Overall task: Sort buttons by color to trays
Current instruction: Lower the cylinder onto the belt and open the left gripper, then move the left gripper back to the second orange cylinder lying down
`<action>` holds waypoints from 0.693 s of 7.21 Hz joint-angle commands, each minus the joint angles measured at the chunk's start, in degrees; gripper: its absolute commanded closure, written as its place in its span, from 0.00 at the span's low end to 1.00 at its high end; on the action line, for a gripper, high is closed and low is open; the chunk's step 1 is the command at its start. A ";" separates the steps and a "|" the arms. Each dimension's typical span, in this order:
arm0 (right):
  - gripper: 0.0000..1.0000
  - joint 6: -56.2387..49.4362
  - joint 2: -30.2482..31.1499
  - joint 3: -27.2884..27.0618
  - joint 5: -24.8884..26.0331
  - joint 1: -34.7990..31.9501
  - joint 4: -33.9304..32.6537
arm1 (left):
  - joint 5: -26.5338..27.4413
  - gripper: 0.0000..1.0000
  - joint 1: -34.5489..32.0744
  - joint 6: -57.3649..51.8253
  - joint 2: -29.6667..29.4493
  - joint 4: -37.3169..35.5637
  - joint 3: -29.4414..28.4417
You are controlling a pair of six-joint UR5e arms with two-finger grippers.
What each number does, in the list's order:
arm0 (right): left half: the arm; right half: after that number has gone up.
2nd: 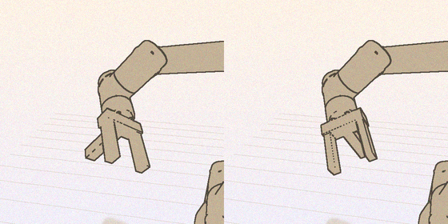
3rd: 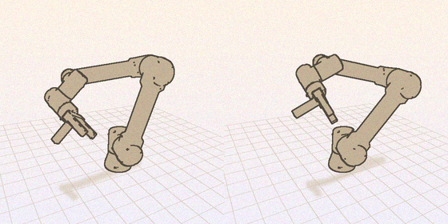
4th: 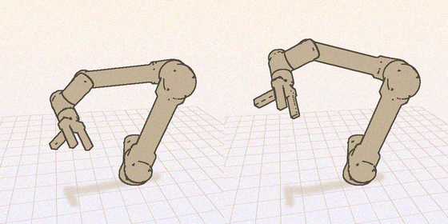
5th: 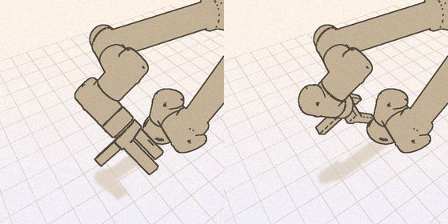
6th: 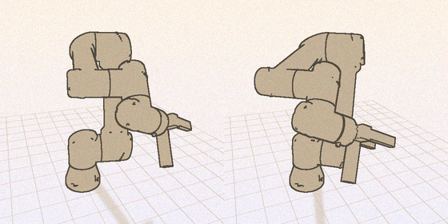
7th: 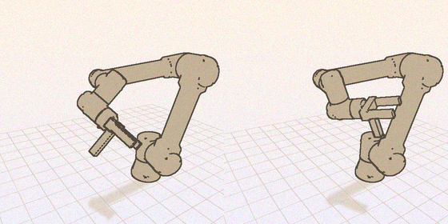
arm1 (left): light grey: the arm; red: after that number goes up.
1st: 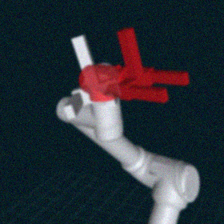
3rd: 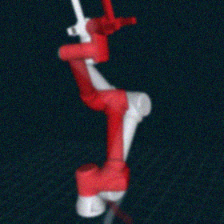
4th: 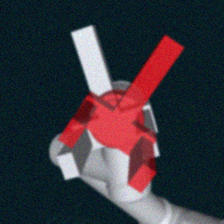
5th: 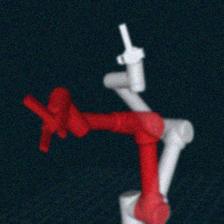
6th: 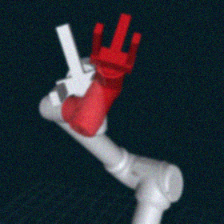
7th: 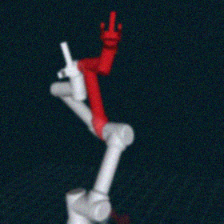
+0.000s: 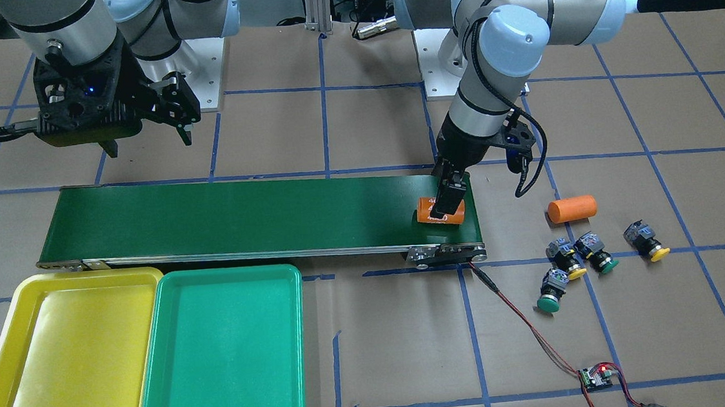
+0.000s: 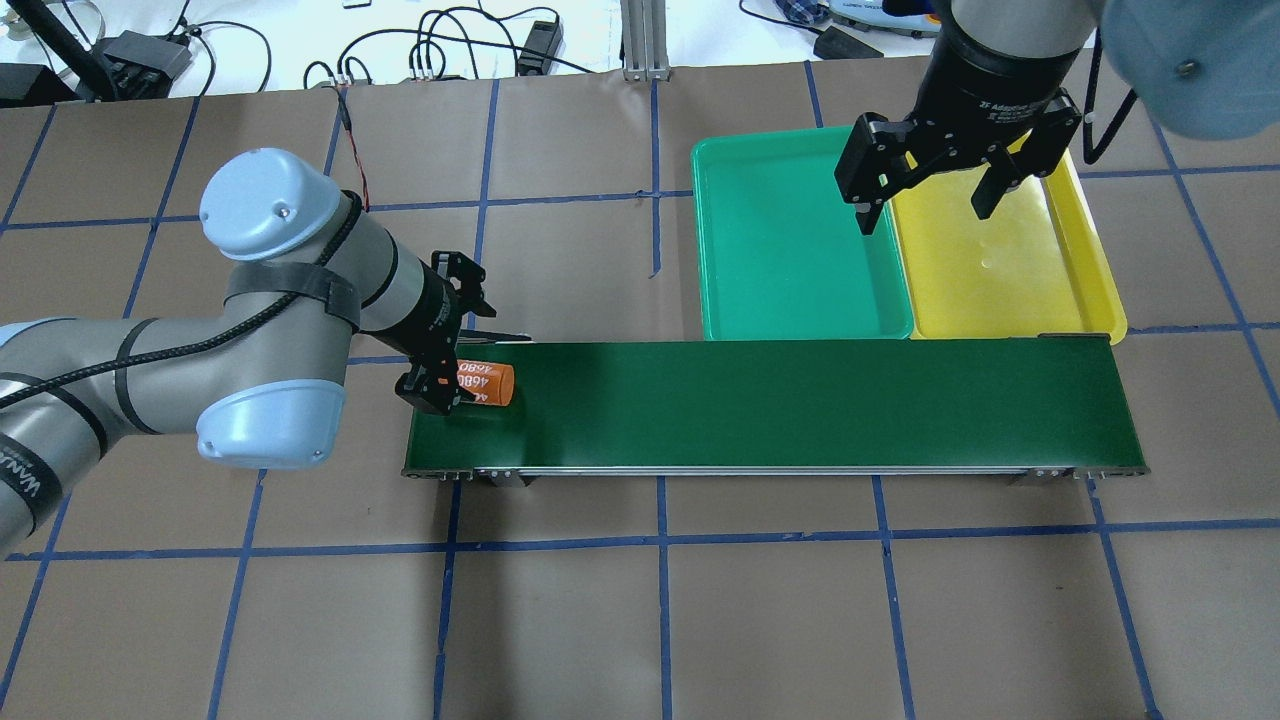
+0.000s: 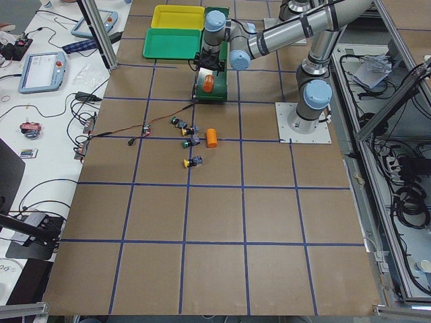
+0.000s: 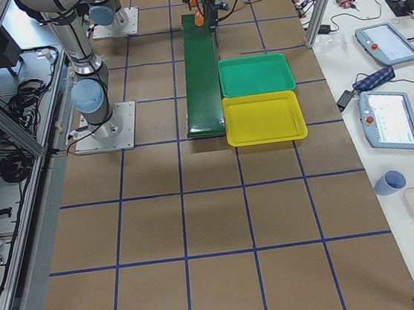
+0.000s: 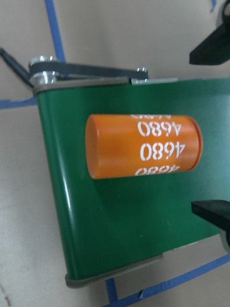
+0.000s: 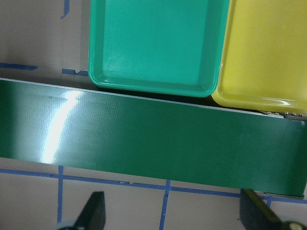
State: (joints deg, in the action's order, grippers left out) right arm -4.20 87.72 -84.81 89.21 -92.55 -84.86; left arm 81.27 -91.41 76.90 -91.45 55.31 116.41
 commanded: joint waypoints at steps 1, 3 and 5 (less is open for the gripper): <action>0.00 -0.02 0.08 0.00 0.35 0.01 0.13 | 4.39 0.00 4.45 -16.52 1.88 9.41 -4.33; 0.00 0.76 0.08 0.00 0.17 -0.17 -0.04 | 4.77 0.00 15.59 -35.06 1.98 12.28 -5.23; 0.00 5.48 0.17 0.09 0.43 -0.69 -1.01 | 4.86 0.00 24.58 -48.10 1.80 12.45 -4.62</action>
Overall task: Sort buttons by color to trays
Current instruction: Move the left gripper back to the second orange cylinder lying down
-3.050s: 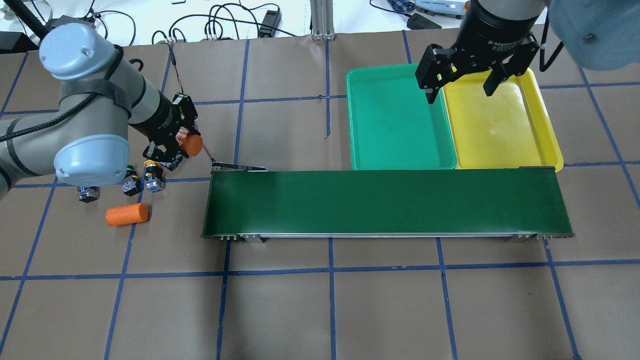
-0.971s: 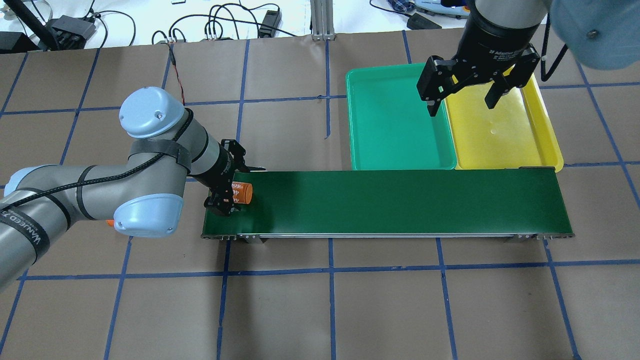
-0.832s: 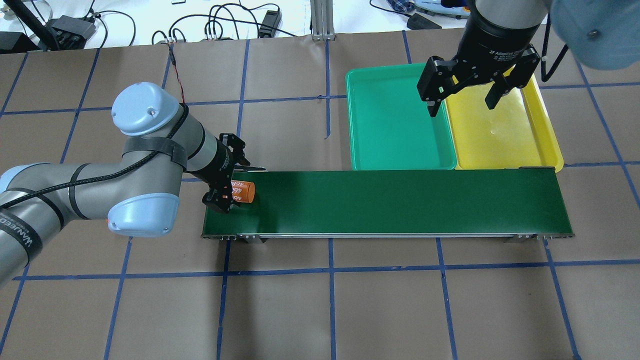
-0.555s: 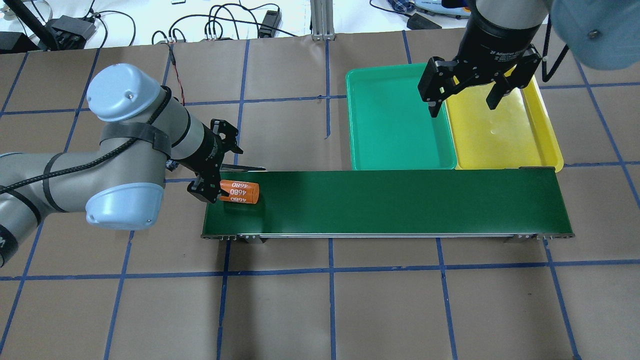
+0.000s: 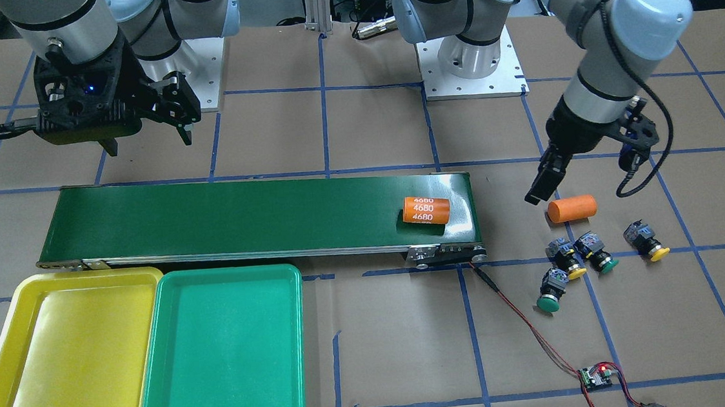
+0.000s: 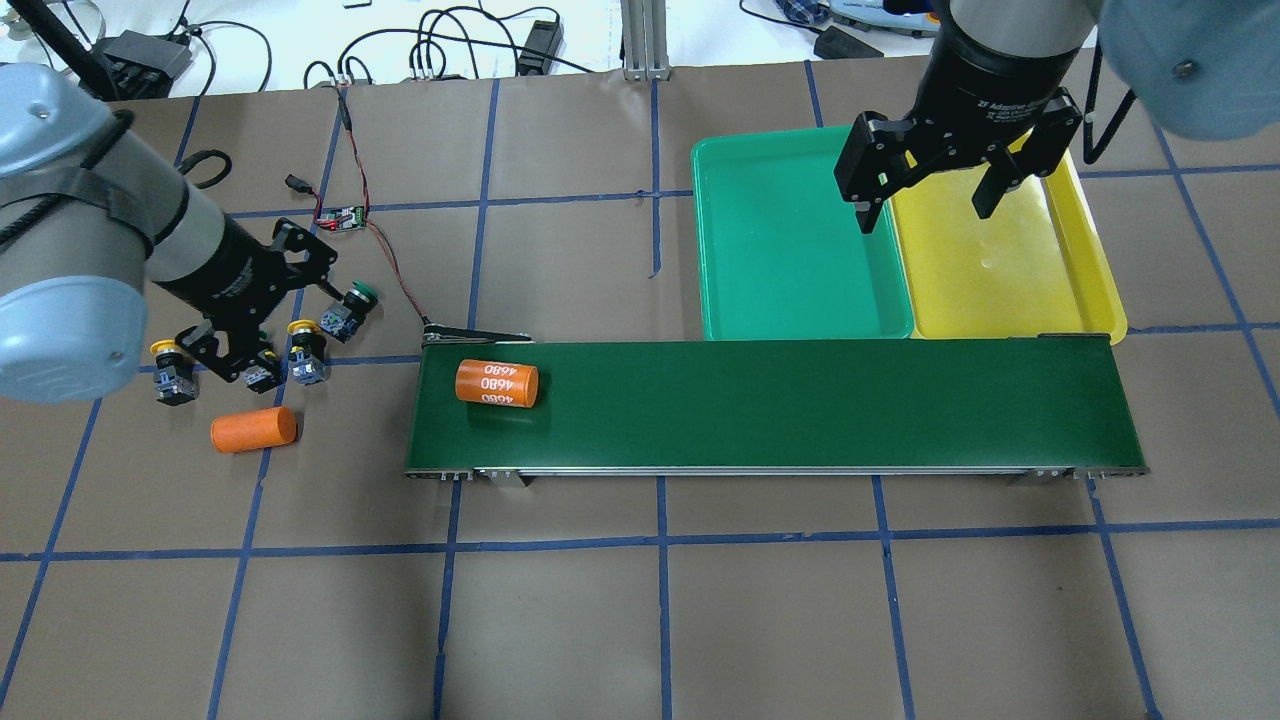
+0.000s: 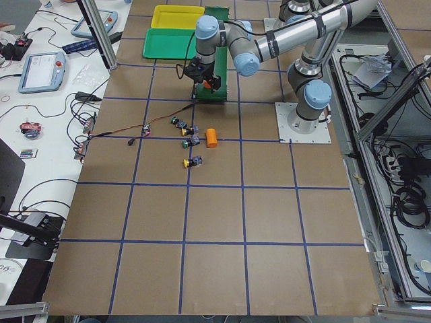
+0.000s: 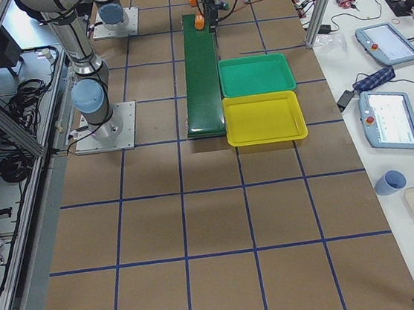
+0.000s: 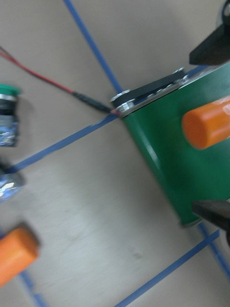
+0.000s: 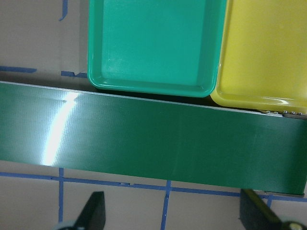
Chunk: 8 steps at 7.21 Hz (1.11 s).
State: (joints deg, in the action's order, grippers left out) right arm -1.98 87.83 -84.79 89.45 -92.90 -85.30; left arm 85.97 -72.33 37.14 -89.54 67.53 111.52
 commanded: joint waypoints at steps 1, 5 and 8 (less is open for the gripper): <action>0.00 3.91 0.06 0.06 0.19 -0.35 -0.83 | 0.16 0.00 8.23 -12.23 -0.64 0.06 0.28; 0.00 3.47 0.06 0.06 -0.16 -0.18 -1.10 | 0.34 0.00 18.44 -16.22 -1.60 -0.47 3.70; 0.00 3.47 0.06 0.06 -0.77 -0.18 -1.10 | 2.36 0.00 18.81 -15.27 -2.66 -0.64 3.79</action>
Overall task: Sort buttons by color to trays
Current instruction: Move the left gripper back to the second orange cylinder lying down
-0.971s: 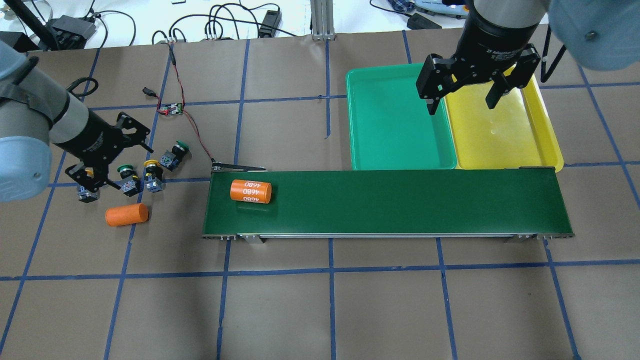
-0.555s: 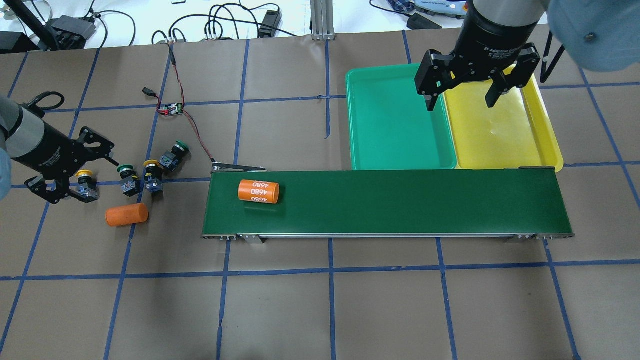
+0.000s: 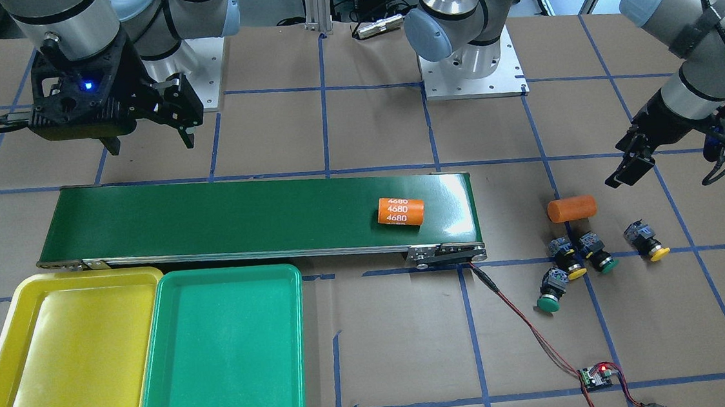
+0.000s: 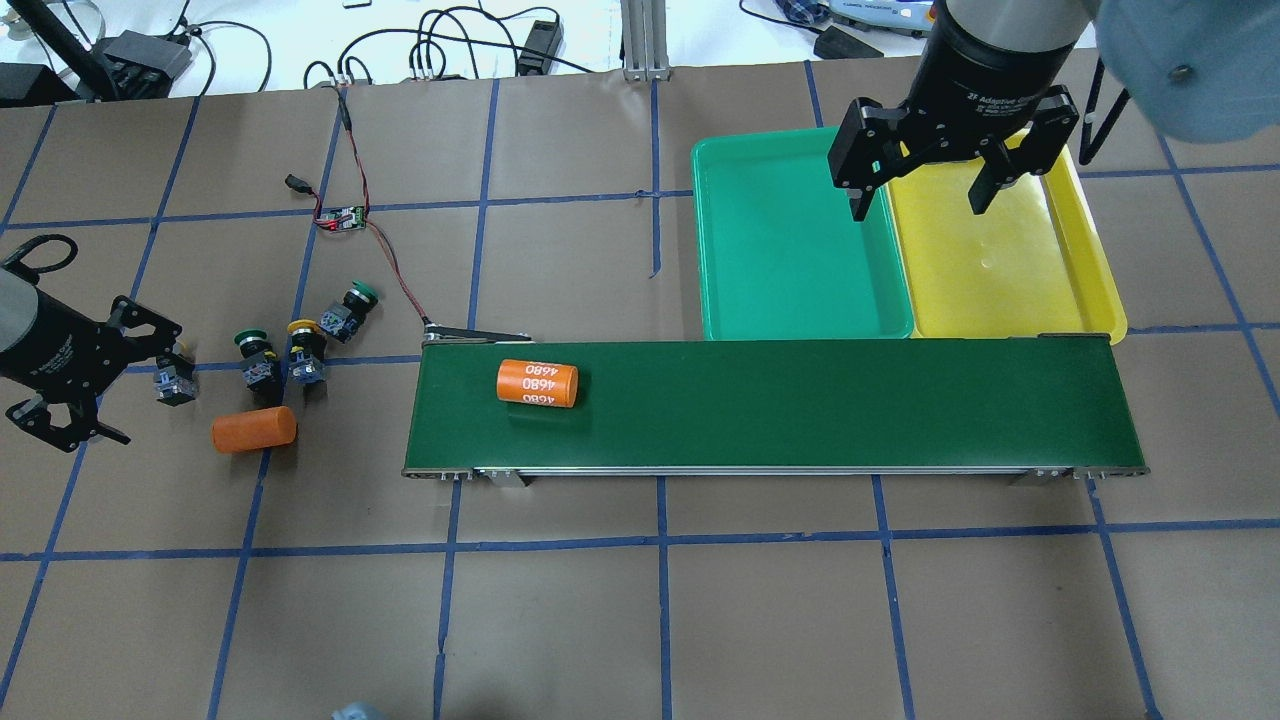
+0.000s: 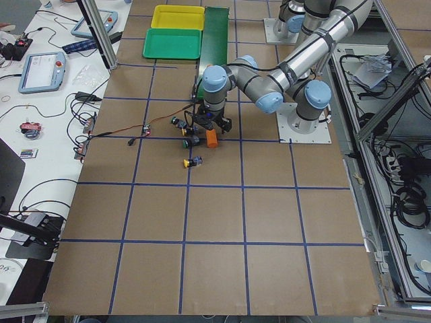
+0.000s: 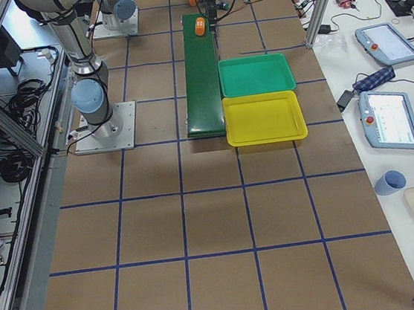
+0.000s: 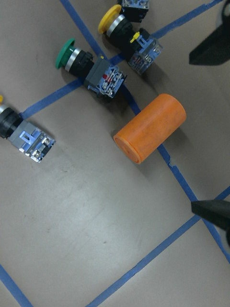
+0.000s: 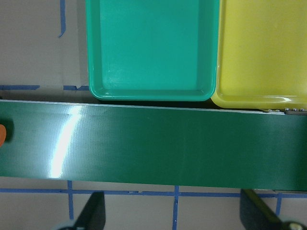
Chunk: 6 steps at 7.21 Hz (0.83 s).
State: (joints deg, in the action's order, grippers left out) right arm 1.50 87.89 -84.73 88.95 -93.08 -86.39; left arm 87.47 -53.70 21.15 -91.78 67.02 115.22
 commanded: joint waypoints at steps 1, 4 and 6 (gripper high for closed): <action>0.00 0.00 0.00 0.00 -0.26 0.00 0.00 | 0.86 0.00 0.17 2.04 -0.76 -0.13 0.01; 0.00 0.00 0.00 -0.09 -0.27 0.00 0.00 | 0.42 0.00 -0.44 17.84 -1.81 -0.31 1.76; 0.00 -0.09 0.00 0.00 -0.09 0.00 0.17 | 0.50 0.00 -2.80 18.05 -3.48 -5.64 2.99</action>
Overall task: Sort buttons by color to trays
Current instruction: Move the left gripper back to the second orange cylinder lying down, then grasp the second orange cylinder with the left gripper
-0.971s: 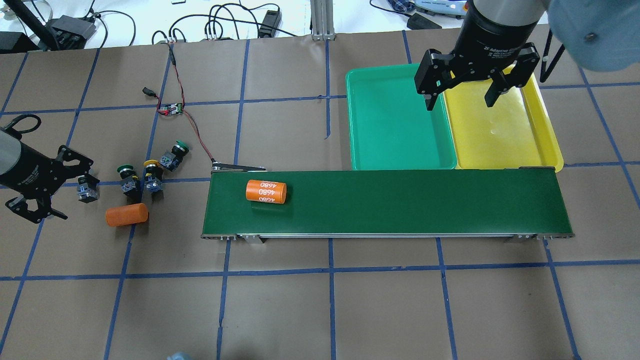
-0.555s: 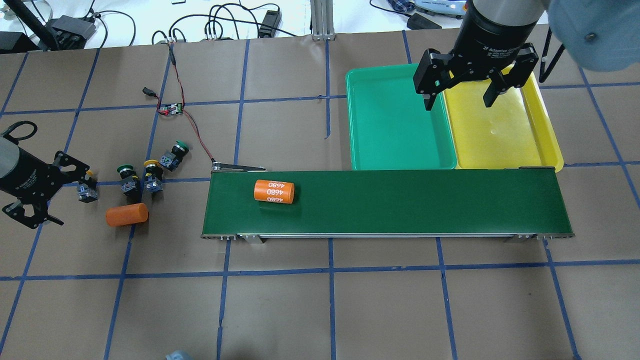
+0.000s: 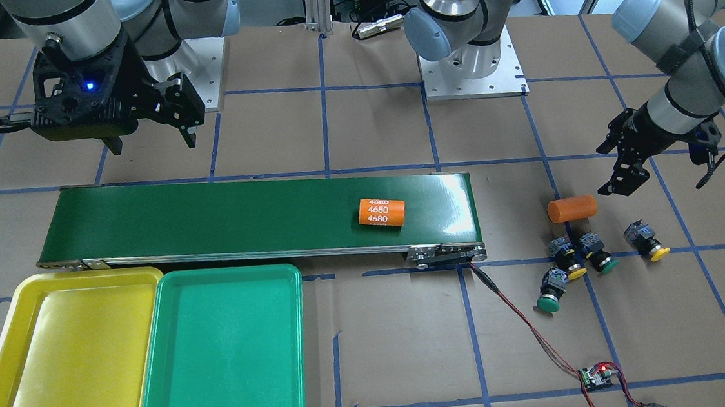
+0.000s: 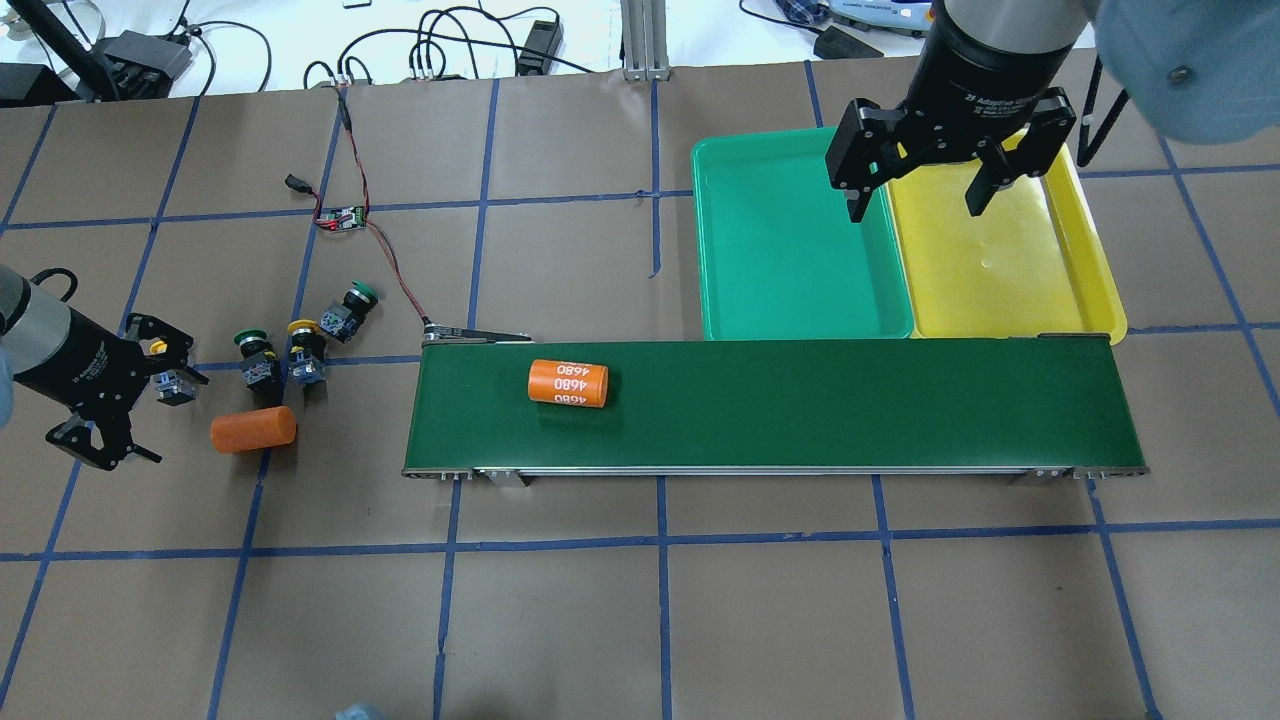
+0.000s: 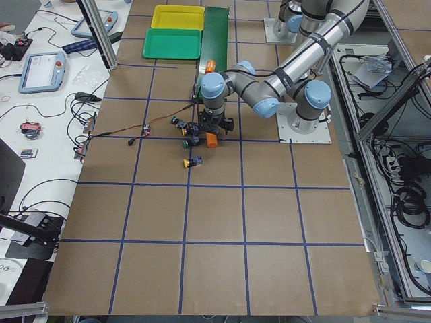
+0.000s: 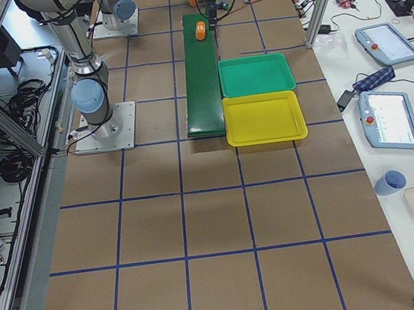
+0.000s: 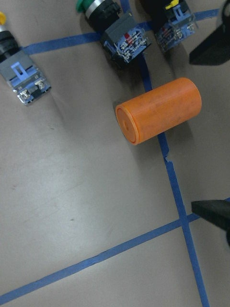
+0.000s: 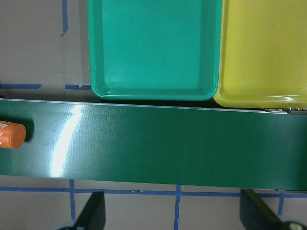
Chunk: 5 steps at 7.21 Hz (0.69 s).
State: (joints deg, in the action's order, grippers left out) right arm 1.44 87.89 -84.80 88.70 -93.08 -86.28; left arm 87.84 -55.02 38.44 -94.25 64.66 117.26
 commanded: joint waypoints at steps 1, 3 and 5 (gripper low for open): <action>0.00 -0.03 0.00 0.07 0.24 0.00 0.06 | 0.23 0.00 -2.62 0.94 -1.89 -6.27 2.69; 0.00 -0.03 0.00 0.07 0.33 0.00 0.06 | -0.21 0.00 -2.90 0.94 -3.91 -9.99 3.41; 0.00 -0.03 0.00 0.07 0.33 0.00 0.15 | -0.30 0.00 -2.90 1.03 -5.58 -10.17 3.41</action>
State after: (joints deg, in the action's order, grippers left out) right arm 1.41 87.89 -84.73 89.03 -93.08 -86.16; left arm 87.64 -57.88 39.39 -98.82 54.80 120.58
